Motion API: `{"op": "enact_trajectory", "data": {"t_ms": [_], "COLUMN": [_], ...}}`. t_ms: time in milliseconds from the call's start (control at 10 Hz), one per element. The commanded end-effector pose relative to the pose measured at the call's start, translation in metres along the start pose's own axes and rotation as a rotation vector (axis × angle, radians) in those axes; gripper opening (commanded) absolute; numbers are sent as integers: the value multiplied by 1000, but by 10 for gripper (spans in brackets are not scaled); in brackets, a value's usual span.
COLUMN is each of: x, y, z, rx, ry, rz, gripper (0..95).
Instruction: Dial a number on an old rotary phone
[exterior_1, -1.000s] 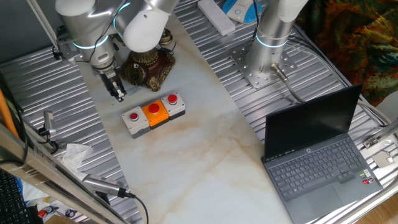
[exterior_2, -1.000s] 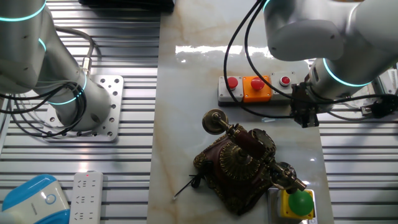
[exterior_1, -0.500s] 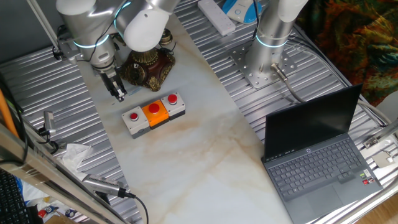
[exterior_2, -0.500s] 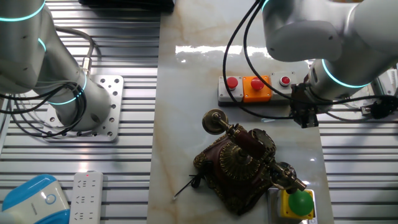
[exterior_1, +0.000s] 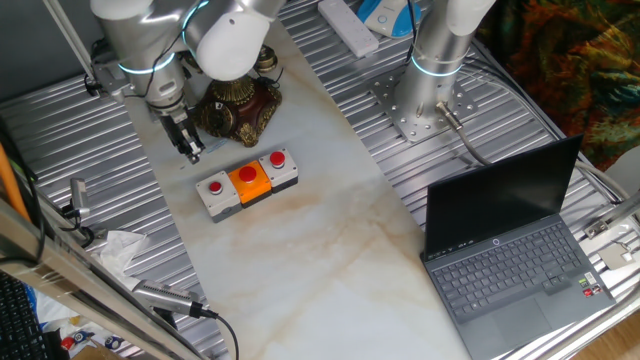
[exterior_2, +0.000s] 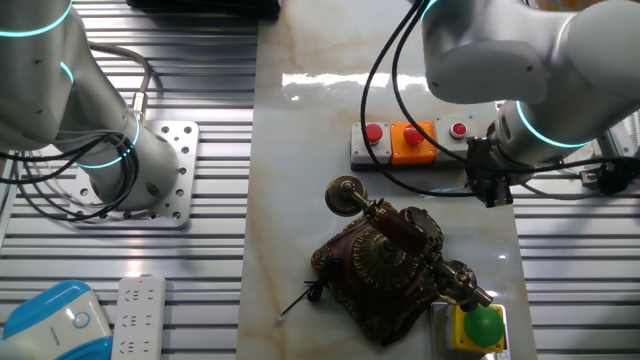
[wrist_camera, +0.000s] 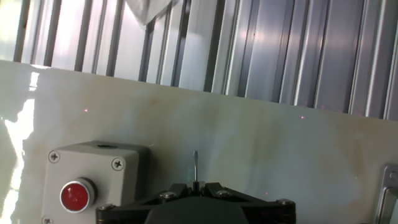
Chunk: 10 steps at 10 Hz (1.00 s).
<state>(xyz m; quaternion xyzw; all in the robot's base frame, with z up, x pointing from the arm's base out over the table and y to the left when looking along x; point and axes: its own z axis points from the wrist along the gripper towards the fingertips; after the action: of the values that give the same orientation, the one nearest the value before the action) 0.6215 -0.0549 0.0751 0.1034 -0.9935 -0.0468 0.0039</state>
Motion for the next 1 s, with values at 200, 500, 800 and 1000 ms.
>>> {"op": "enact_trajectory", "data": {"t_ms": [200,500,800,1000], "x": [-1,-1,-1,-1], "y": [0,0,0,0], "z": [1,1,1,1], "rx": [-35,-7,17,35], "ry": [-13,2,6,7], "rz": [-56,-43,-58,-46], "gripper": [0,0,0,0]}}
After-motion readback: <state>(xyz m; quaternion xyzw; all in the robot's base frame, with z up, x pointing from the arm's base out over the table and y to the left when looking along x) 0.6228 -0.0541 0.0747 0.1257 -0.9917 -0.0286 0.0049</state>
